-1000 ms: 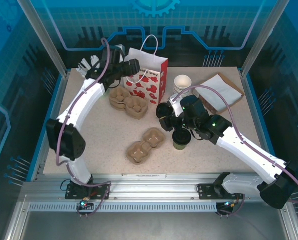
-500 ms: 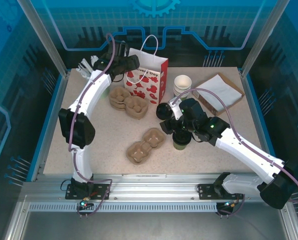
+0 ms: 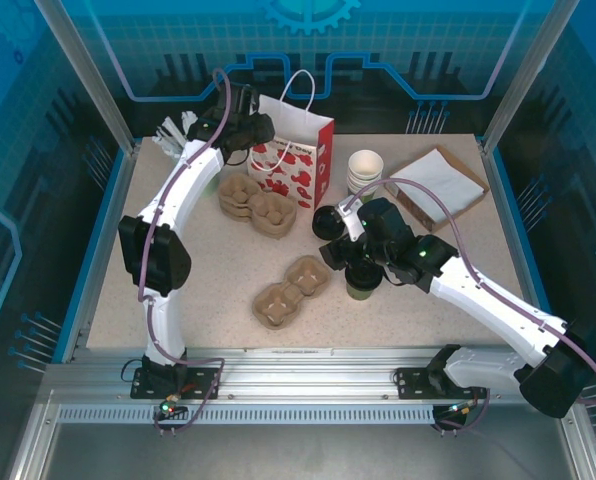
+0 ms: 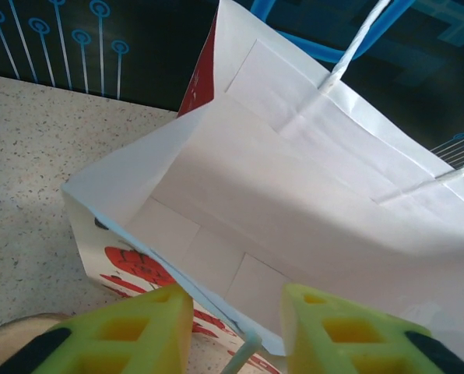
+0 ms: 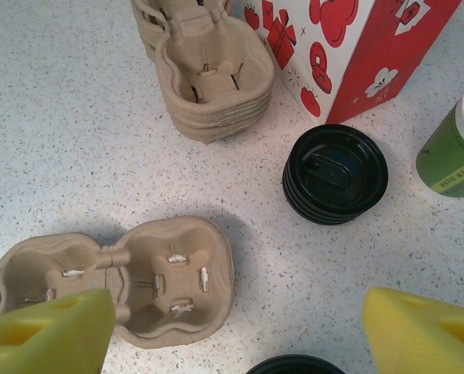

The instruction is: Pack the takeout coffee

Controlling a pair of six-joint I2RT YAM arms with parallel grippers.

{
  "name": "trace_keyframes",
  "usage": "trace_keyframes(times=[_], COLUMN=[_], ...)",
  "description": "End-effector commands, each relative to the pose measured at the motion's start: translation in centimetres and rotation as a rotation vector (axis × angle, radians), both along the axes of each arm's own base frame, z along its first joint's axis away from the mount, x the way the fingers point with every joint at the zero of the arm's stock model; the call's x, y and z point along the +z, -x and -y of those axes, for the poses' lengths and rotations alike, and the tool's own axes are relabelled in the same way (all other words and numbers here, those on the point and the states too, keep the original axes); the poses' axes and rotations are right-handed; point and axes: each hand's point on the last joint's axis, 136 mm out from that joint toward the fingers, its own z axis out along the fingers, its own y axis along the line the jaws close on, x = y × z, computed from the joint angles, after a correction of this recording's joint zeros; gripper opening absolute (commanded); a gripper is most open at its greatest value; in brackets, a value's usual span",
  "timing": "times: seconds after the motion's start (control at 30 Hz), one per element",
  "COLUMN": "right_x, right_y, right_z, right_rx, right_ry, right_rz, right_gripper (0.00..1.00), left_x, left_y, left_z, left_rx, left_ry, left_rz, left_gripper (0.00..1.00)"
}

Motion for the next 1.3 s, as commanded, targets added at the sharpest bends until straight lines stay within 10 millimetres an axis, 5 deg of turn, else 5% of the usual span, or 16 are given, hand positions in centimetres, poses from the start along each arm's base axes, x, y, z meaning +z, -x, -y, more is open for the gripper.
trace_keyframes(times=[0.0,0.37,0.6,0.93,1.07,1.27], right_x=[-0.3,-0.7,-0.9,0.1,1.4,4.6], right_y=[-0.3,-0.2,-0.2,0.1,0.5,1.6], right_z=[0.0,-0.1,-0.2,0.0,0.4,2.1], right_rx=[-0.012,-0.007,0.000,-0.003,-0.003,-0.017], right_ry=[-0.015,-0.009,-0.010,-0.018,-0.029,-0.042], right_rz=[-0.005,-0.019,-0.030,-0.019,0.001,0.064], right_gripper=[0.85,0.85,0.84,0.85,0.85,0.85], left_x=[0.5,1.6,4.2,13.8,18.5,22.5], left_y=[0.5,-0.4,-1.2,-1.0,1.1,6.3], left_z=[-0.5,-0.7,-0.5,0.2,0.8,0.6], left_rx=[0.003,0.036,0.041,-0.017,-0.090,-0.179], left_ry=[0.006,0.029,0.055,0.104,0.121,0.097], left_rz=[0.000,0.049,0.115,0.341,0.419,0.451], left_gripper=[0.32,0.17,0.08,0.00,0.00,0.00])
